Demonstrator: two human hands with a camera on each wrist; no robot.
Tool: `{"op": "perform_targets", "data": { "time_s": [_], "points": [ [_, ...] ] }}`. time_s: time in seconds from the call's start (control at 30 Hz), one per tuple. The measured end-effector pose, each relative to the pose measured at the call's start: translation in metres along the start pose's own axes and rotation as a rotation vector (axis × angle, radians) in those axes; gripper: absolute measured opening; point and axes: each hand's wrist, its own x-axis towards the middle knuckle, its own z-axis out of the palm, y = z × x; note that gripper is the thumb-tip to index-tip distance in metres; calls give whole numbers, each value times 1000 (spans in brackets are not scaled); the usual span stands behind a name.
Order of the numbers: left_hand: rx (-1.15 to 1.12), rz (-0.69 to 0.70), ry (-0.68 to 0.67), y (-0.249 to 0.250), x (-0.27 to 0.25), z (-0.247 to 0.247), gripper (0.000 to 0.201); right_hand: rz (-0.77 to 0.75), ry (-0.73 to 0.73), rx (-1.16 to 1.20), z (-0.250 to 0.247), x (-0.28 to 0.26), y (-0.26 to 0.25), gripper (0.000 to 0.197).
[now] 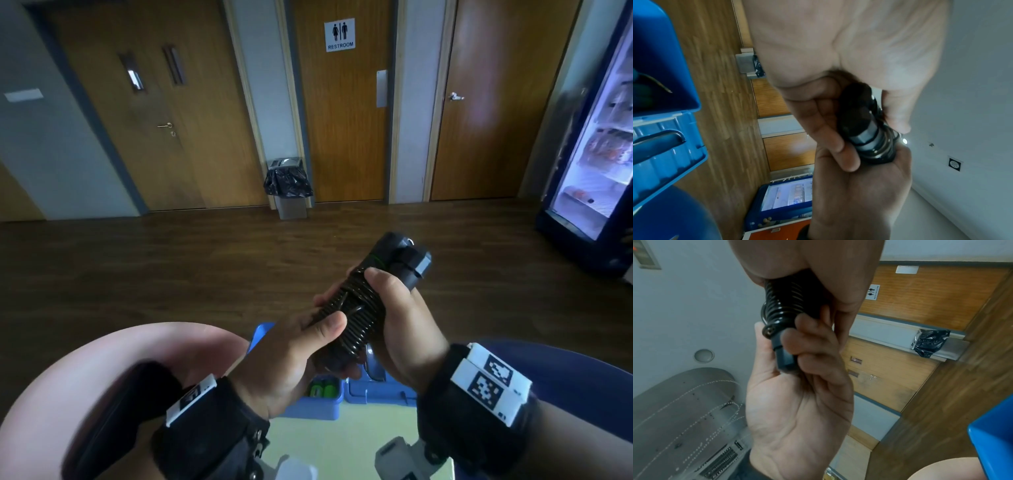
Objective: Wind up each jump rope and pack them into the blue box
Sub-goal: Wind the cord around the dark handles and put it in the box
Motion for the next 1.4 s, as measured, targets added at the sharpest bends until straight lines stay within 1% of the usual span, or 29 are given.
{"op": "perform_targets", "data": {
  "time_s": [0.1, 0.2, 0.27, 0.37, 0.43, 0.5, 0.6, 0.73, 0.87, 0.93, 1.0, 1.03, 1.07, 1.13, 1.23, 1.3, 1.4],
  "points": [
    [-7, -35, 6, -3, -5, -12, 68, 10, -7, -11, 5, 2, 10, 38],
    [-17, -38, 25, -6, -9, -26, 60, 14, 4, -29, 13, 9, 25, 38],
    [21, -21, 76, -9, -10, -37, 56, 6, 31, -20, 19, 16, 37, 38],
    [118, 48, 201, -17, -9, -54, 51, 17, 84, -30, 35, 28, 53, 40],
    [174, 78, 265, -21, -8, -67, 48, 54, 125, -54, 46, 36, 66, 43],
    [188, 86, 295, -25, -8, -82, 46, 89, 161, -72, 56, 44, 79, 40],
    [130, 41, 256, -26, -9, -108, 42, 122, 194, -104, 70, 56, 99, 42],
    [50, -50, 181, -24, -10, -143, 39, 126, 222, -120, 84, 70, 121, 35],
    [27, -128, 150, -24, -8, -173, 44, 138, 263, -135, 97, 81, 137, 32],
    [32, -160, 138, -23, -6, -184, 43, 136, 289, -153, 104, 85, 144, 30],
    [48, -189, 108, -21, -3, -195, 37, 135, 318, -173, 110, 90, 149, 28],
    [63, -200, 91, -19, -2, -199, 32, 134, 336, -181, 112, 92, 152, 31],
    [78, -206, 79, -18, 0, -203, 27, 133, 358, -187, 114, 95, 156, 36],
    [99, -202, 71, -18, 3, -210, 29, 124, 396, -189, 118, 101, 161, 46],
    [118, -177, 95, -20, 10, -216, 33, 113, 423, -197, 120, 109, 167, 50],
    [143, -154, 106, -23, 14, -218, 35, 109, 455, -212, 121, 113, 170, 47],
    [159, -135, 112, -25, 22, -219, 34, 100, 481, -209, 118, 116, 172, 35]
  ]
}}
